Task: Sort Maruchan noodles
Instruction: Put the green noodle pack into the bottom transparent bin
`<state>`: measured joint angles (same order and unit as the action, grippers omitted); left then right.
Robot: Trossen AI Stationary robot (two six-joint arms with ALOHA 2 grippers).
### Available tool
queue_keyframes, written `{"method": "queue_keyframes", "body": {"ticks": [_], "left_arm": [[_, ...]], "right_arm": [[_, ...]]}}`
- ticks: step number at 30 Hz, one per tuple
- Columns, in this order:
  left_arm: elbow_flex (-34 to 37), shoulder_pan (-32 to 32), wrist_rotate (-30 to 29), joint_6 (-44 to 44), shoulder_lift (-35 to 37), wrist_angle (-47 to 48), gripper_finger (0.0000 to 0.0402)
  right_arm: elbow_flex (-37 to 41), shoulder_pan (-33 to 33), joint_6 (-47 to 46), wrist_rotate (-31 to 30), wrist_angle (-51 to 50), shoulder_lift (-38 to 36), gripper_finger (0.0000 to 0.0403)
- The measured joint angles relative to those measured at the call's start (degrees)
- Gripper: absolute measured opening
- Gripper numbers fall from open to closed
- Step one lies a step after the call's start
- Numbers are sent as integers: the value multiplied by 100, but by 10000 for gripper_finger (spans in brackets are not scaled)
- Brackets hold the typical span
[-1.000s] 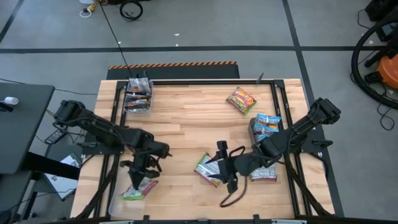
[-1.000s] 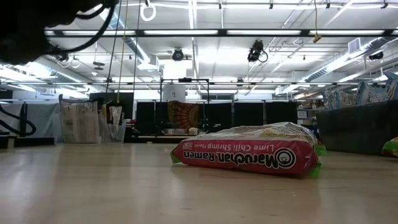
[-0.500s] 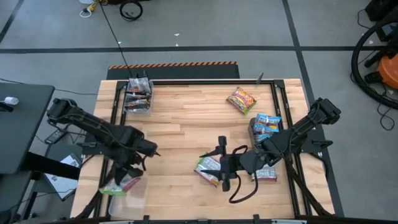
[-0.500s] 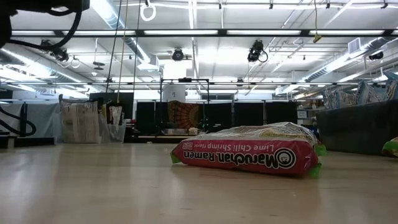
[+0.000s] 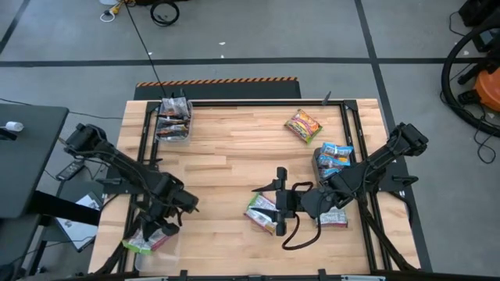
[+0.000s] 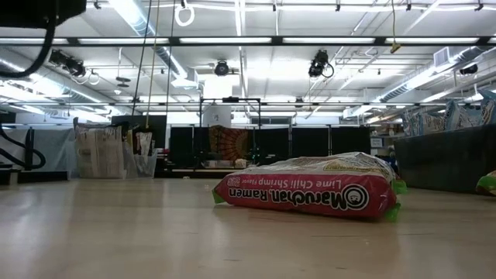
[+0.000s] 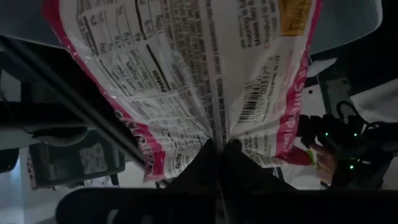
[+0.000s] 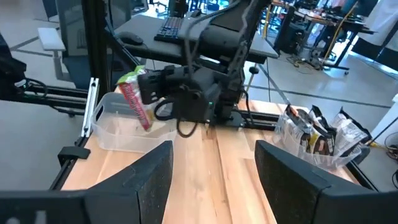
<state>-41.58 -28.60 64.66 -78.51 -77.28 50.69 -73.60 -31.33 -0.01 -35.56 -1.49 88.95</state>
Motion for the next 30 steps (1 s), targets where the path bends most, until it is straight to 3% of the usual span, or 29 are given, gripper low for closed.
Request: {"method": "queue_keyframes", "body": {"ticks": [8,18,30], "left_arm": [[-240,-384,-3,-1065,-434,-770,7],[-256,-1086,110,-3203,-821,-2984,7],[-252,-1444,106,-3662,-1284,-3906,13]], "right_arm": [[0,0,16,106,-400,2,232],[0,0,460,733,-848,4,232],[0,-9,520,866,-908,4,232]]}}
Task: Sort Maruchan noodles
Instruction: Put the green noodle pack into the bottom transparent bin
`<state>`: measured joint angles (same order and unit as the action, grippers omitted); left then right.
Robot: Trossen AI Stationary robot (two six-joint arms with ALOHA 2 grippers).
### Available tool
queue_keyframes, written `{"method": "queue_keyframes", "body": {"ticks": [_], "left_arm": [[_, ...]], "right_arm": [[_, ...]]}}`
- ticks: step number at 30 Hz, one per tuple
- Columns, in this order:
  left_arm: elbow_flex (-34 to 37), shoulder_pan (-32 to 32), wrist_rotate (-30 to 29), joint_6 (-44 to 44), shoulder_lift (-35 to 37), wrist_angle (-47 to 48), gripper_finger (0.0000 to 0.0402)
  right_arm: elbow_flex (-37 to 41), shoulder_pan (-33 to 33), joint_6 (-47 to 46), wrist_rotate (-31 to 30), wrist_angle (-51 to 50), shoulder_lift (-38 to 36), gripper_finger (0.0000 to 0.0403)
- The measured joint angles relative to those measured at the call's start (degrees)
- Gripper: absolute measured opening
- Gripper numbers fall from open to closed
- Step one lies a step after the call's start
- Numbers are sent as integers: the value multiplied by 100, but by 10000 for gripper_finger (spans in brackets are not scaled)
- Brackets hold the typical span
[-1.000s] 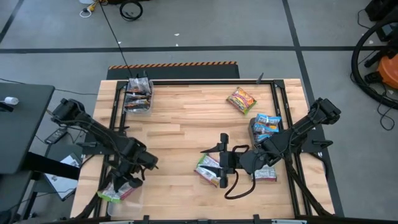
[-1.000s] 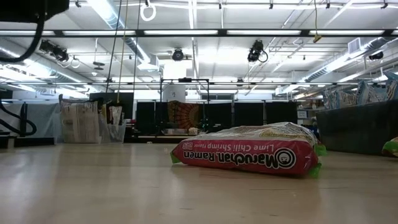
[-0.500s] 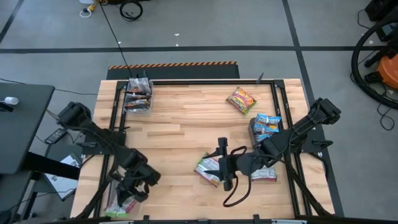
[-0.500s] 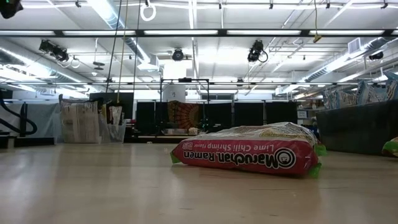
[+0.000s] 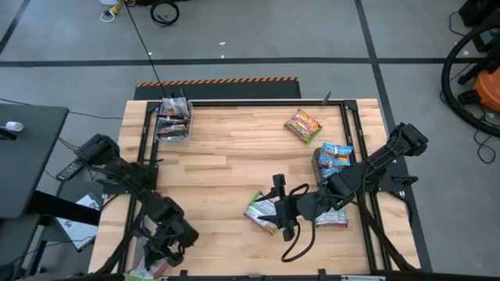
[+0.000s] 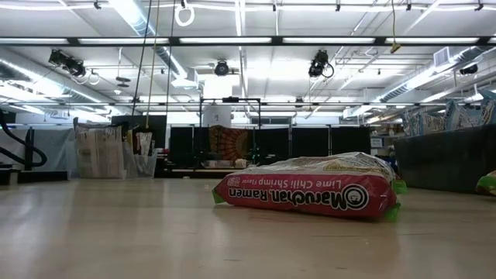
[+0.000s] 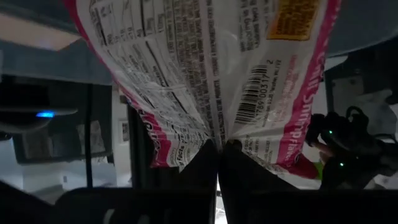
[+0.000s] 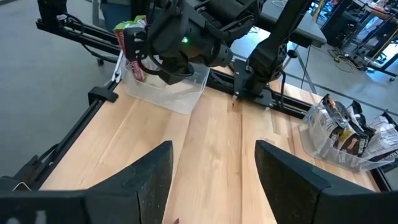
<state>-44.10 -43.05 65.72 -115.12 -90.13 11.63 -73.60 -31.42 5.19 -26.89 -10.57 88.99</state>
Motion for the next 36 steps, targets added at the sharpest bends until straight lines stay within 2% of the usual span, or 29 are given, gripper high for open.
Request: {"method": "queue_keyframes", "body": {"ticks": [11,23,36], "left_arm": [[0,-98,-184,-134,0,-67,23],[0,-122,-151,-158,0,-108,117],[-2,-122,-131,-125,107,-209,160]], "right_arm": [[0,0,129,13,-9,0,232],[-2,7,272,128,-9,0,232],[-2,9,430,124,-11,0,232]]}}
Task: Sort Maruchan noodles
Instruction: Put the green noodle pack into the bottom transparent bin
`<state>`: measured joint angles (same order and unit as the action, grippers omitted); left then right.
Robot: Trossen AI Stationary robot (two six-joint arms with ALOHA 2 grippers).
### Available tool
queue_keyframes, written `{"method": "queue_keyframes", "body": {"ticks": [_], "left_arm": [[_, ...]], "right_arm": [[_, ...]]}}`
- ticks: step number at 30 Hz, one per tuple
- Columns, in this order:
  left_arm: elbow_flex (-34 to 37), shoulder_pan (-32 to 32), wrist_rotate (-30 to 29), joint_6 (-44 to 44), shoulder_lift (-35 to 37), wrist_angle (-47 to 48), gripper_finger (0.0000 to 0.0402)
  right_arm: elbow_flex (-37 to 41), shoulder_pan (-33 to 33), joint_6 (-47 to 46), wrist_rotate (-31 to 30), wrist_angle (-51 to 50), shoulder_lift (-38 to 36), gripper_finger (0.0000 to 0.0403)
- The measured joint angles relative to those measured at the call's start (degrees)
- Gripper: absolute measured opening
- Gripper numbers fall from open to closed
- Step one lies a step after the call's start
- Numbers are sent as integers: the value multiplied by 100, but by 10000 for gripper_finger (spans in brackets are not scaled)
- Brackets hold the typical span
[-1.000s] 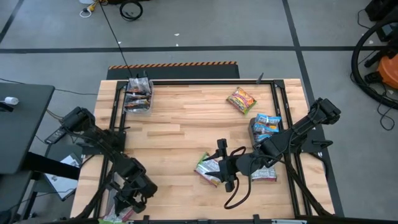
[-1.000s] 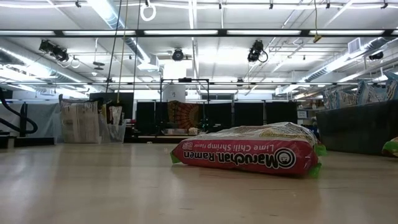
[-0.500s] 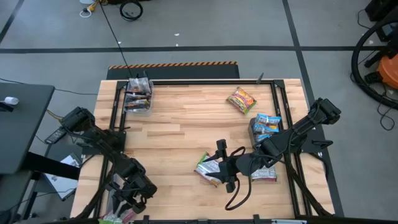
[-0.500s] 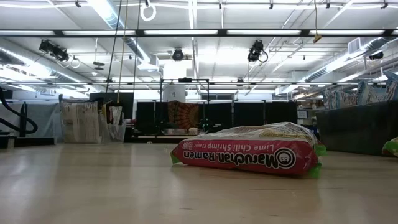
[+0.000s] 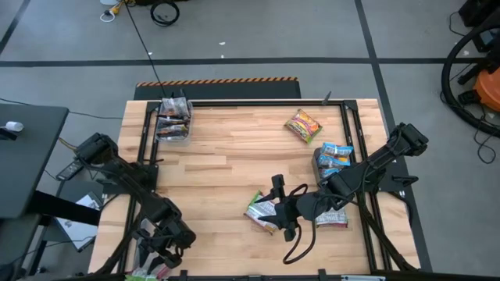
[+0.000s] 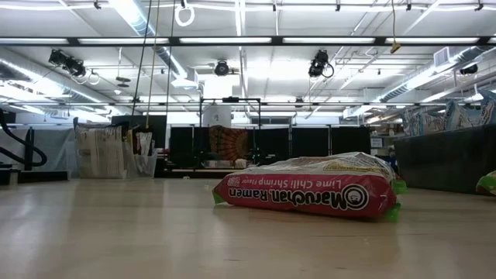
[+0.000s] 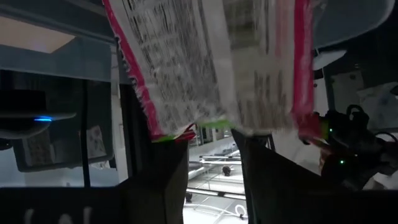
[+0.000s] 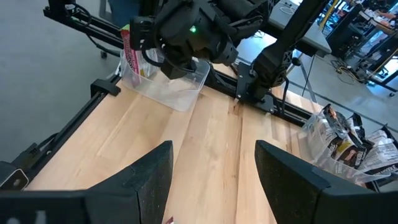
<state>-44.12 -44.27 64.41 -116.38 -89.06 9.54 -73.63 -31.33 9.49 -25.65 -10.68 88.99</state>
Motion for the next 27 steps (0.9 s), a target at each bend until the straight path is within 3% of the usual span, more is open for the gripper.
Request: {"method": "queue_keyframes", "body": {"ticks": [11,14,17,20,27], "left_arm": [[-25,35,-34,-221,478,25,160],[-211,136,-344,-376,659,20,160],[-458,284,-1192,-489,824,18,160],[-746,467,-2425,-288,862,89,160],[-1324,1057,-5700,1833,860,217,160]], "right_arm": [[0,116,75,22,0,0,232],[-2,114,75,22,-2,0,232],[-5,116,62,24,-105,-6,232],[-7,114,57,11,-435,-86,232],[-7,95,-690,-45,-1703,-608,232]]}}
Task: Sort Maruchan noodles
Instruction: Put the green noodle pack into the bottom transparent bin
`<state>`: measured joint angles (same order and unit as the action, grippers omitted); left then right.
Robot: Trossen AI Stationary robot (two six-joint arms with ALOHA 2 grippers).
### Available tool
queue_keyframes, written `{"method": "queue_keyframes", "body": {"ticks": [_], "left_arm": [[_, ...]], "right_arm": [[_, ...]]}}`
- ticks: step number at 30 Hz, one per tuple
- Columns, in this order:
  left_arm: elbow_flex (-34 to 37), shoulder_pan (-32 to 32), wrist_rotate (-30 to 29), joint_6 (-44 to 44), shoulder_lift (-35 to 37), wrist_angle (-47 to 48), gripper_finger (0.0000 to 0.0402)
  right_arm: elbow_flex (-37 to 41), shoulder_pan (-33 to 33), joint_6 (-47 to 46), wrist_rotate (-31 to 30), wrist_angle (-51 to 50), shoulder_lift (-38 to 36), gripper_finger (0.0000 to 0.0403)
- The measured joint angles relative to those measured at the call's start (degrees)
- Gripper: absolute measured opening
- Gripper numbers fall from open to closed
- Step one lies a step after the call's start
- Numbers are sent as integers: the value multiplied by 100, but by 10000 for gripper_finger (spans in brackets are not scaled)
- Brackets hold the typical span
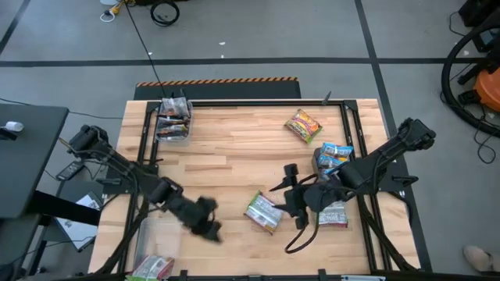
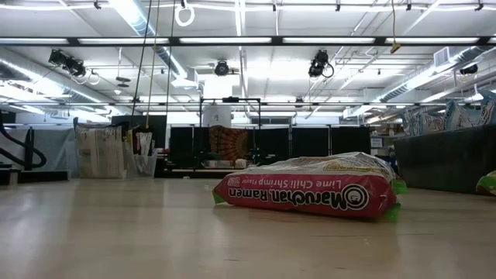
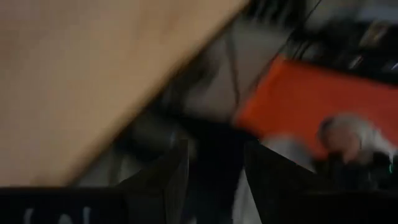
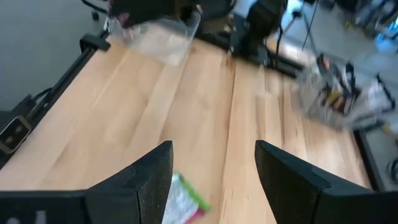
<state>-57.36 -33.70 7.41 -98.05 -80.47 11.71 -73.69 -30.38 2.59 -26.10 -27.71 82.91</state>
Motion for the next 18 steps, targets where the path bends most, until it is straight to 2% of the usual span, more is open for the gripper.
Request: {"method": "queue_keyframes", "body": {"ticks": [3,5,8,11,18], "left_arm": [[-99,326,-983,1194,-42,-68,160],[-125,583,-1252,1884,-150,-91,160],[-124,1054,-1239,2476,-465,-75,160],[-123,1481,-1188,2567,-916,-111,160],[-114,2145,-790,2717,-1974,-311,160]], "right_arm": [[0,-3,-519,49,-648,-202,232],[-2,-3,-907,61,-1200,-263,232],[-2,-1,-1521,209,-2018,-267,232],[-2,-7,-2154,540,-2623,-244,232],[0,-72,-3051,734,-2976,-240,232]]}}
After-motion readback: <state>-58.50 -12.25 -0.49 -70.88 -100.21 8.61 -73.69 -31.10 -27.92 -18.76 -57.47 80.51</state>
